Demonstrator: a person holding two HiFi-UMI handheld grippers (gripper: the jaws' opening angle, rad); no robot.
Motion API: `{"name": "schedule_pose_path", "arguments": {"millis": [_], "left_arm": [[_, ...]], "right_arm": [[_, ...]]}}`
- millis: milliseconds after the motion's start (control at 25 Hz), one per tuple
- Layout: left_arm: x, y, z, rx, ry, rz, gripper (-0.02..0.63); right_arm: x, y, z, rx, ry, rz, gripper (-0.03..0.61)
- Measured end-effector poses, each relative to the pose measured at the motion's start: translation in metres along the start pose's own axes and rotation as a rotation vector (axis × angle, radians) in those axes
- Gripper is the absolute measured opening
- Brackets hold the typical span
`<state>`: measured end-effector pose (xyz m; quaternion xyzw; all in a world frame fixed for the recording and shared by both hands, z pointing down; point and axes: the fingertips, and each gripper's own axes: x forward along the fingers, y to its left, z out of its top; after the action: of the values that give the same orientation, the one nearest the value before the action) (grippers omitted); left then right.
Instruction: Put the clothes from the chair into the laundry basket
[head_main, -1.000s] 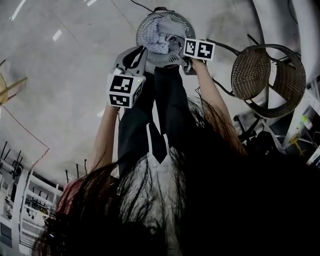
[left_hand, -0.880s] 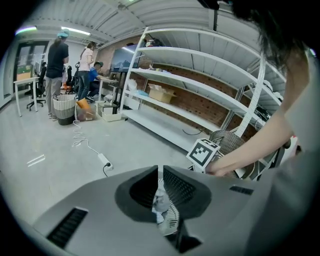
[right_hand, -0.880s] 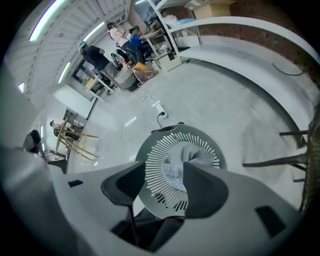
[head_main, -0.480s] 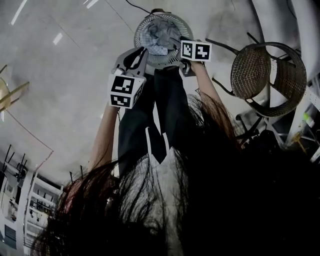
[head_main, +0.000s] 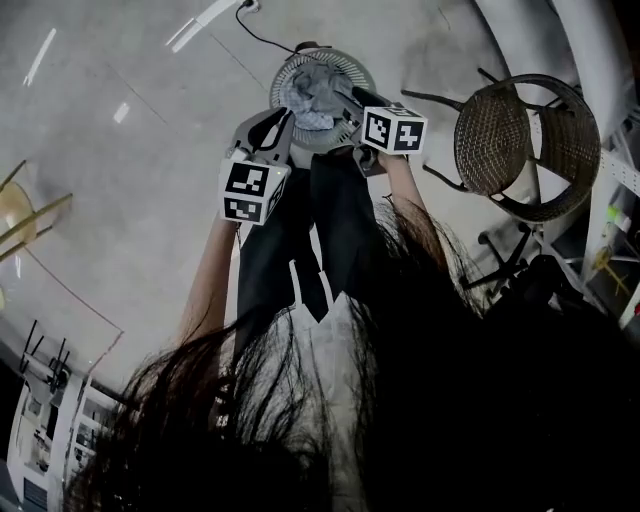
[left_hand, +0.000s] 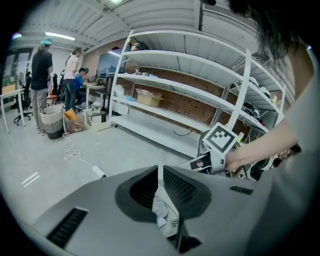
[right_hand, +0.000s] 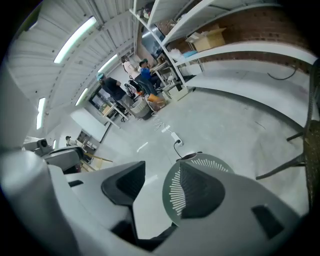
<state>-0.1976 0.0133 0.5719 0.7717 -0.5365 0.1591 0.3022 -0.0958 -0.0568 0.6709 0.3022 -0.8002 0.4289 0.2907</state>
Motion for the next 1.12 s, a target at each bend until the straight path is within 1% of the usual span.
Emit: {"name": "schedule_pose_path", "arguments": {"millis": [120, 320, 480, 640, 800, 960, 1120], "left_arm": [[-0.013, 0.0, 0.009, 0.015, -0.017, -0.006, 0.031], [-0.04, 0.0, 0.027, -0.006, -0.06, -0.007, 0.031], [-0.061, -0.008, 0.04, 0.006, -0.086, -0.021, 0.031], [-0.084, -0.017, 0.037, 0.059, -0.068, -0.038, 0.031], [-0.11, -0.022, 0.03, 0.061, -0.055, -0.043, 0.031], [-0.13, -0.035, 0.033, 0.052, -0.074, -0.045, 0.031], [-0.141, -0.058, 0.033, 0.025, -0.091, -0.064, 0.031]], "right_arm": [[-0.026, 0.022, 0.007, 0.005, -0.048, 0.013, 0.225], [-0.068, 0.06, 0.018, 0.017, -0.14, 0.021, 0.222], [-0.102, 0.086, 0.029, 0.037, -0.219, 0.025, 0.211], [-0.138, 0.116, 0.039, 0.028, -0.288, 0.03, 0.196], [-0.172, 0.143, 0.044, 0.016, -0.352, 0.038, 0.172], [-0.198, 0.154, 0.038, 0.024, -0.384, 0.042, 0.137], [-0.214, 0.159, 0.022, 0.019, -0.37, 0.044, 0.124]]}}
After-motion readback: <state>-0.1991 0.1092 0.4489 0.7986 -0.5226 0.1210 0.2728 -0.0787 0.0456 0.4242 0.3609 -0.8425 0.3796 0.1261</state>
